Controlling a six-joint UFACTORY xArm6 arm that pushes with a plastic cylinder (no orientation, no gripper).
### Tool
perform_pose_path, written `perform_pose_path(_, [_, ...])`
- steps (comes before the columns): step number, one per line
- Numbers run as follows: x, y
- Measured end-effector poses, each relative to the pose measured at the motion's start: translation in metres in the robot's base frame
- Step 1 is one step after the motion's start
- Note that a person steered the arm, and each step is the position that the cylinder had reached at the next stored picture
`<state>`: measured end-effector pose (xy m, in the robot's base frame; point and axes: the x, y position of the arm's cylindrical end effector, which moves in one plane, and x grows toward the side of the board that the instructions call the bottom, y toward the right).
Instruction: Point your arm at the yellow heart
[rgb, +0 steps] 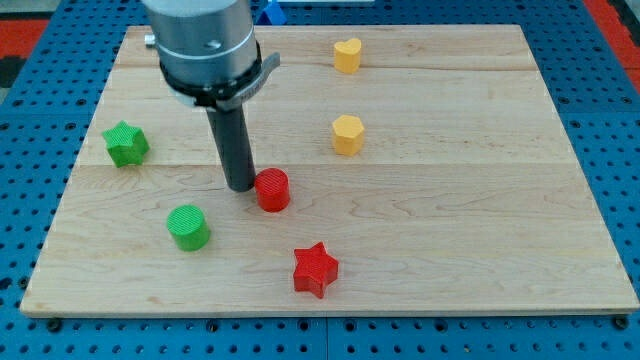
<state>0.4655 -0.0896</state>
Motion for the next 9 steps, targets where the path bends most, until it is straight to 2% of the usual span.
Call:
perform_pose_path(1, [0.001,0.011])
perform_pose_path(2, [0.052,0.074])
perform_pose_path(3, [0.060,0.085])
perform_pose_path(5, [0.036,0.088])
perform_pose_path(8, [0.035,0.088])
perform_pose_path(9, [0.018,0.098])
